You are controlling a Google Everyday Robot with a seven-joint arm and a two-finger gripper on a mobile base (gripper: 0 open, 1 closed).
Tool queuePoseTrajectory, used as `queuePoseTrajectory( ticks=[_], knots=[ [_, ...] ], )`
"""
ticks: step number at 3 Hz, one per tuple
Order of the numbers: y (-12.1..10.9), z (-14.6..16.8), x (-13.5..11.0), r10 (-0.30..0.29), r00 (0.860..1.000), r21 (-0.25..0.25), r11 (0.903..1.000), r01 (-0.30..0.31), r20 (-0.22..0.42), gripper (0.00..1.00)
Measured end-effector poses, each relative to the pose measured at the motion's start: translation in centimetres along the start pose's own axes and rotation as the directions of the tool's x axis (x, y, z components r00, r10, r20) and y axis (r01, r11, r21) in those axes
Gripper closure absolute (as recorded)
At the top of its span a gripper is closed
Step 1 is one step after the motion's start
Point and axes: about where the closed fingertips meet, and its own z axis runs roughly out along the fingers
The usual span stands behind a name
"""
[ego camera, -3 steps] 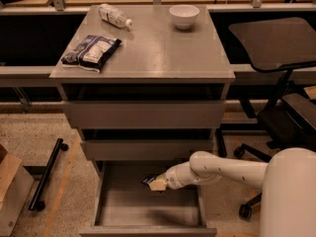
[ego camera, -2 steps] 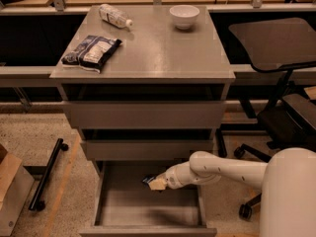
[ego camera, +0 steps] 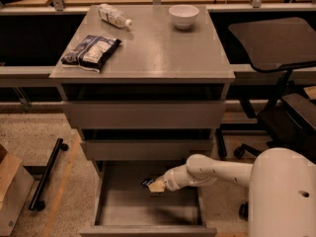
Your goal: Place rxbar blueberry into bottom drawer
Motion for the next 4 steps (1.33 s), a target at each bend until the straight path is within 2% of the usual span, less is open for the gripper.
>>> queuePoseTrajectory(
  ticks=[1,2,3,4],
  knots=[
    [-1.7,3.9,2.9,0.029,1.0,-0.02,0.9994,-0.029,-0.004,1.0],
    [-3.6,6.5,6.3,0.089,0.996,-0.019,0.9958,-0.089,-0.004,1.0],
    [-5.9,7.5,9.8,0.167,0.986,0.002,0.9859,-0.167,0.007,1.0],
    [-7.9,7.6,12.5,0.221,0.975,0.03,0.9749,-0.221,-0.003,1.0]
  ],
)
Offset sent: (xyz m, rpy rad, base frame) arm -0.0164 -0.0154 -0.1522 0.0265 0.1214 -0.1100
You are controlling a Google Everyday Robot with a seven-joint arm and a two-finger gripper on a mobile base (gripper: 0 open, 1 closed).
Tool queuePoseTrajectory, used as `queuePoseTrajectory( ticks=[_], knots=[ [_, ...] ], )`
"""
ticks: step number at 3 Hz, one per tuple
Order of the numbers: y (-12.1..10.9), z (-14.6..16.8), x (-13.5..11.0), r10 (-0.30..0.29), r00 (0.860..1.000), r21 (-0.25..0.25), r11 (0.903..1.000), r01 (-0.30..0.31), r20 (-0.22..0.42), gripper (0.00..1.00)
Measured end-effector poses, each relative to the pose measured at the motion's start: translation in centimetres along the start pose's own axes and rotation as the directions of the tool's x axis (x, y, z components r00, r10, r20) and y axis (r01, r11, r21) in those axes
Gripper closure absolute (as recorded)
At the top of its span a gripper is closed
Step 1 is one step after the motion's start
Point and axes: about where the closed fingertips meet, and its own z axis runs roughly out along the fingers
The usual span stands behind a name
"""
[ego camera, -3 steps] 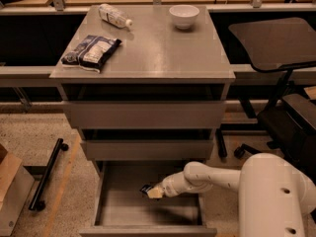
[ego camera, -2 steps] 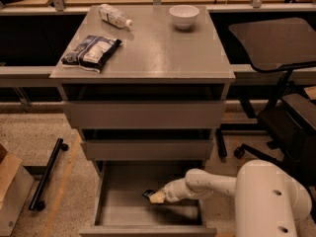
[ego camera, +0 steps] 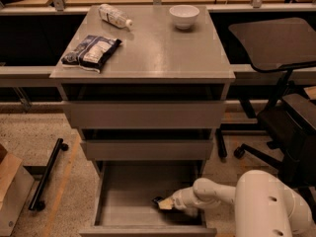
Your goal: Place rxbar blueberry into bottom drawer
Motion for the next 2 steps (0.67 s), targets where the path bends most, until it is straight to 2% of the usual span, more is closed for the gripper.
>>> queuePoseTrajectory(
  ticks=[1,2],
  knots=[
    [-1.9,-0.8,1.7,0.048,0.999,0.038,0.9982,-0.047,-0.004,0.85],
    [-3.1,-2.2,2.9,0.083,0.997,0.078,0.9935,-0.083,0.006,0.61]
  ],
)
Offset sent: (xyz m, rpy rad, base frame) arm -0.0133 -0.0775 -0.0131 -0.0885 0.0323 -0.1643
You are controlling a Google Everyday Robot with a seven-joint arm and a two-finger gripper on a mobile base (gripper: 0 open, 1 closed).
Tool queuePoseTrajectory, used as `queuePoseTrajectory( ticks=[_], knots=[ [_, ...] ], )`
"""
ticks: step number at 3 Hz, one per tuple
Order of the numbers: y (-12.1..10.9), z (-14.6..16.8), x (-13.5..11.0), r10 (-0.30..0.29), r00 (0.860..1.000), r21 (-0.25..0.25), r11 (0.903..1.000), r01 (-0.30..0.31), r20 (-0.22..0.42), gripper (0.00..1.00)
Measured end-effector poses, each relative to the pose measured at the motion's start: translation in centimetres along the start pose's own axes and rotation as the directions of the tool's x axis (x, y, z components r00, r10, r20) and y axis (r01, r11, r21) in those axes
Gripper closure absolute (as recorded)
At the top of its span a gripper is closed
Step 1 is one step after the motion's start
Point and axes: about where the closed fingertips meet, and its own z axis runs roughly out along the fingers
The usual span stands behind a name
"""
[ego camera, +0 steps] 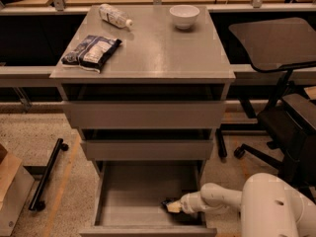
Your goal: Place rxbar blueberry into bottom drawer
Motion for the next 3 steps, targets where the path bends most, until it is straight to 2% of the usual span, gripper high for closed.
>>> queuePoseTrajectory(
  ticks=[1,2,3],
  knots=[
    [-0.27,-1.14,0.73,0.017,1.0,0.027,0.9995,-0.017,0.01,0.39],
    [-0.11,-0.96,0.86,0.017,1.0,0.024,0.9996,-0.017,0.007,0.15],
    [0.03,-0.79,0.94,0.017,1.0,0.022,0.9996,-0.017,0.005,0.0]
  ],
)
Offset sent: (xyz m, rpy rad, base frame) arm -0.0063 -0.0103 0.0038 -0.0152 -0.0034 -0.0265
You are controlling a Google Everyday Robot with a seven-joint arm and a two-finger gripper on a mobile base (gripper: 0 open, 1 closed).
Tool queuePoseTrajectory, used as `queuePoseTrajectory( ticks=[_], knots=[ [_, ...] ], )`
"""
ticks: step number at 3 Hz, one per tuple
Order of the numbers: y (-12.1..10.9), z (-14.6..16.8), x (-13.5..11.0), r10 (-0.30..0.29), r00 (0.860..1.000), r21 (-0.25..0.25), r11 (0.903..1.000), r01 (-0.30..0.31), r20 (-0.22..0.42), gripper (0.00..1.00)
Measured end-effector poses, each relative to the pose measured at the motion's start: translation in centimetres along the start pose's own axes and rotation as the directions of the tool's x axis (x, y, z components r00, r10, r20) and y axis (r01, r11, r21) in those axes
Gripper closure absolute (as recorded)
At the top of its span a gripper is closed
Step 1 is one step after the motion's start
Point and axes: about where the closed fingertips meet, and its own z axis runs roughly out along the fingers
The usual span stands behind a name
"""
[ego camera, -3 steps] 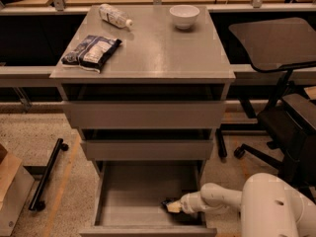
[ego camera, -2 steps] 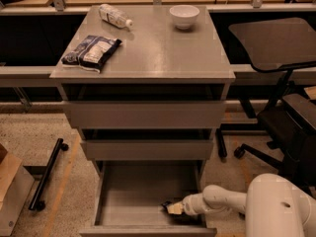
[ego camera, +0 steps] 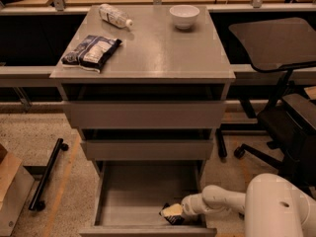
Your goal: Place rxbar blueberry into bottom drawer
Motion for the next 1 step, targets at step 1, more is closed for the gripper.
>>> queuePoseTrajectory(
  ticks=[1],
  knots=[
    [0.01,0.01,0.01,0.0,1.0,0.0,1.0,0.0,0.0,0.0]
  ],
)
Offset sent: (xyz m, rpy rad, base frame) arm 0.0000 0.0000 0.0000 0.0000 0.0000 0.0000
